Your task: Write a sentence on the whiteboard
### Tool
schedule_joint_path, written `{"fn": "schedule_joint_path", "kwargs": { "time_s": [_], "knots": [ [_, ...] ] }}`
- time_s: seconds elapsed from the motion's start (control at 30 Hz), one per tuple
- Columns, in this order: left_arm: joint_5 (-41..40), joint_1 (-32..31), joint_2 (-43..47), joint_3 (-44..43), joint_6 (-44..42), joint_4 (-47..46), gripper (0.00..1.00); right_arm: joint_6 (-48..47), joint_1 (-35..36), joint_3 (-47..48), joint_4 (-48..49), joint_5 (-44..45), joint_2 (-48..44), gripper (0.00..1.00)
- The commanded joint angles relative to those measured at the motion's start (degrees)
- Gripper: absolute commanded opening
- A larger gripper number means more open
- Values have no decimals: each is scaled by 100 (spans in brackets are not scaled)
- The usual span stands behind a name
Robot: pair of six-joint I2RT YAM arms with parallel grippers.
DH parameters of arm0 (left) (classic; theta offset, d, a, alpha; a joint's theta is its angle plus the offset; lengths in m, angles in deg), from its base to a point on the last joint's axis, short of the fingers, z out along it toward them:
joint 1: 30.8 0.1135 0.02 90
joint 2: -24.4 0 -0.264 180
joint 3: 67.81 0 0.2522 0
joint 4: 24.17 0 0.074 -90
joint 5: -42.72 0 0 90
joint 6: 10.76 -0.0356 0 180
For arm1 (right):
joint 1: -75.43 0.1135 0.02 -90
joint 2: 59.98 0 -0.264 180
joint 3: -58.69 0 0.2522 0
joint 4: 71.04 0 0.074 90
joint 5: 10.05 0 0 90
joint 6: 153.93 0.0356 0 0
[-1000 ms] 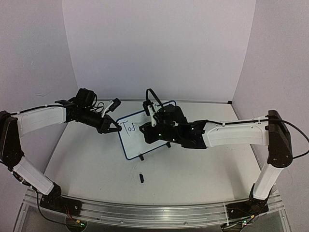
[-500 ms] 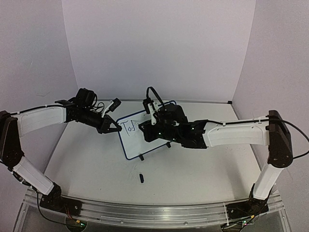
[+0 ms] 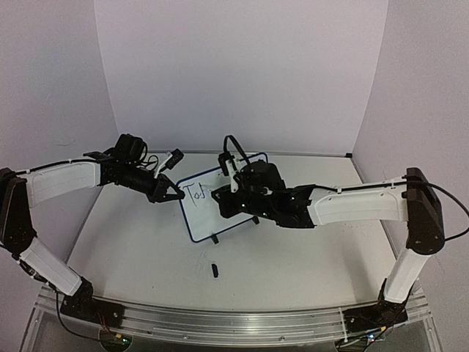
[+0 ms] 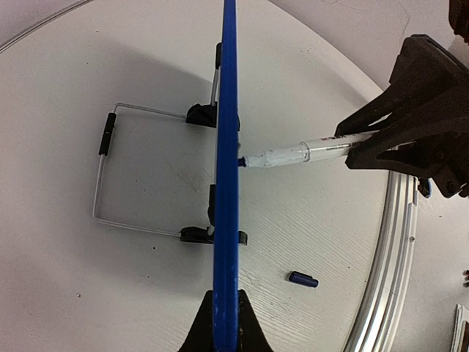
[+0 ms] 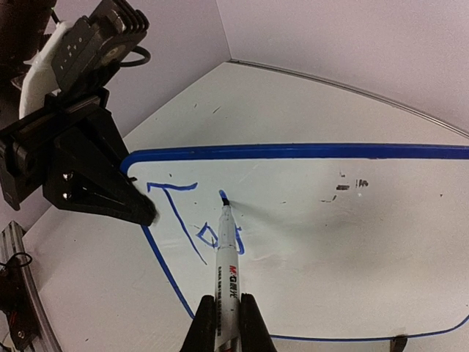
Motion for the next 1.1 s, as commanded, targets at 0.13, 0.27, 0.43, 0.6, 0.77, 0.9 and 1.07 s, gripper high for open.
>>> {"fn": "schedule_joint_path", "kwargs": {
  "time_s": [0.13, 0.27, 0.43, 0.6, 0.77, 0.9, 1.07],
  "knots": [
    [-169, -32, 5, -186, -138, 325, 0, 199, -27, -251, 139, 176, -72, 0],
    [-174, -32, -4, -188, -138, 338, 0, 235, -31, -330, 139, 229, -102, 0],
    [-182, -33, 12, -193, -137, 339, 0, 277, -27, -442, 69, 253, -116, 0],
    [-193, -32, 22, -187, -138, 335, 0, 259, -31, -576, 27, 383, -263, 0],
    [-189, -32, 31, -187, -137, 339, 0, 190, -32, -637, 16, 502, -555, 0],
    [-206, -33, 33, -186, -143, 350, 0, 115, -43, -620, 53, 393, -658, 0],
    [-216, -37, 32, -189, -146, 346, 0, 103, -61, -626, 212, 121, -611, 0]
  ]
}}
